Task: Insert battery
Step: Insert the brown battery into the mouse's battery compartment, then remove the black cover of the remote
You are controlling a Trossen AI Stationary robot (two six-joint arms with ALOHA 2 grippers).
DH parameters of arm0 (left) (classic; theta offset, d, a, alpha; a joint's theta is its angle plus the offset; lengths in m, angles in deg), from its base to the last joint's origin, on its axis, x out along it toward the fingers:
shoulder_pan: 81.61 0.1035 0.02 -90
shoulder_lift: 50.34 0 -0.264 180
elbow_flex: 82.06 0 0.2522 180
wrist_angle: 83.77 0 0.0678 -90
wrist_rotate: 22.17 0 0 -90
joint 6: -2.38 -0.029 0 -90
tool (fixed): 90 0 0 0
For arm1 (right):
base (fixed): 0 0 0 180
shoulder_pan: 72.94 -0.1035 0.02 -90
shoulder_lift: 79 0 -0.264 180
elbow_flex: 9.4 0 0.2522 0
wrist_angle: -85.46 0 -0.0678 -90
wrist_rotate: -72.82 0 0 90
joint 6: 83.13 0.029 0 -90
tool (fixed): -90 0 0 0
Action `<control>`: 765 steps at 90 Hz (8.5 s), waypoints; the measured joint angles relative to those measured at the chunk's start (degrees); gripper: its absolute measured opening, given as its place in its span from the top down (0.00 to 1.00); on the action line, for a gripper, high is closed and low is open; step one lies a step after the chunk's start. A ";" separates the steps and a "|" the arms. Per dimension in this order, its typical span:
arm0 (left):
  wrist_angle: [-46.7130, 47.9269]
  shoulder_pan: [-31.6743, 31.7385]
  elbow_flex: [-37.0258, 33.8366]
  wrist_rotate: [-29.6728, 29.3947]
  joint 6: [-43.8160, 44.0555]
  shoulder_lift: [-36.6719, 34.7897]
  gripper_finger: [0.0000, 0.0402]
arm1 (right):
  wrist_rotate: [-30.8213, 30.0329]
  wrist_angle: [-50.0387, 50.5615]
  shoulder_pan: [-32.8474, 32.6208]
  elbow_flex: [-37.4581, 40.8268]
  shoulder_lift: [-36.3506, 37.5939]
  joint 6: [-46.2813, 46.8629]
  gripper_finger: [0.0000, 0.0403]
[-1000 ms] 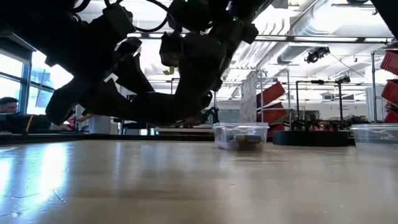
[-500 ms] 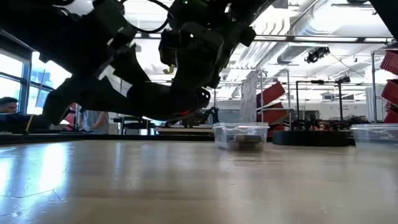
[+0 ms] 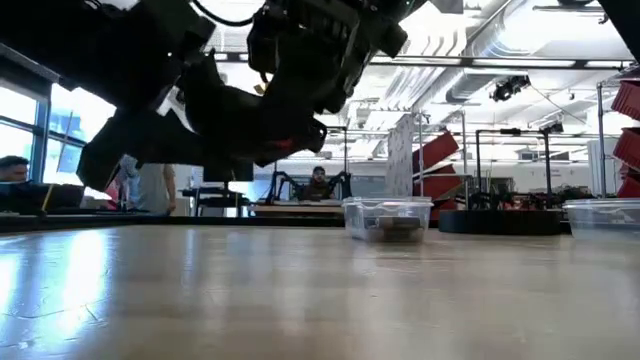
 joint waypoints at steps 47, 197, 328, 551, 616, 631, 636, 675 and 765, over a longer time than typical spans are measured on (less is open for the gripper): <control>-2.60 -0.98 0.68 -0.47 -0.10 0.00 0.48 | -1.12 -2.02 0.45 -0.01 0.01 0.51 0.38; 9.56 37.75 -3.30 61.20 60.46 -10.23 0.64 | -52.09 0.41 -9.29 0.18 5.32 -16.84 0.09; -33.41 39.48 -23.51 73.69 81.55 -10.16 0.61 | -44.72 -41.53 -4.88 17.40 -2.58 -29.16 0.09; -29.25 24.06 -26.09 27.70 23.75 -51.69 0.43 | -29.96 -17.54 -1.89 15.17 -1.40 4.15 0.39; -30.94 20.73 -26.09 26.09 21.39 -51.71 0.43 | -28.44 -5.06 0.98 14.29 0.95 8.37 0.27; -31.09 19.62 -26.09 26.11 20.22 -51.71 0.43 | -29.64 2.03 0.59 11.35 5.06 7.93 0.27; -31.08 18.99 -26.09 26.11 19.70 -51.71 0.43 | -29.82 4.37 0.18 10.58 6.24 7.59 0.27; -31.33 12.19 -25.20 29.00 18.86 -50.06 0.43 | -45.62 23.33 -16.51 10.29 14.77 -3.12 0.27; -41.08 -11.41 14.52 15.43 22.89 5.15 0.43 | -23.66 45.27 -60.02 11.46 12.69 31.08 0.26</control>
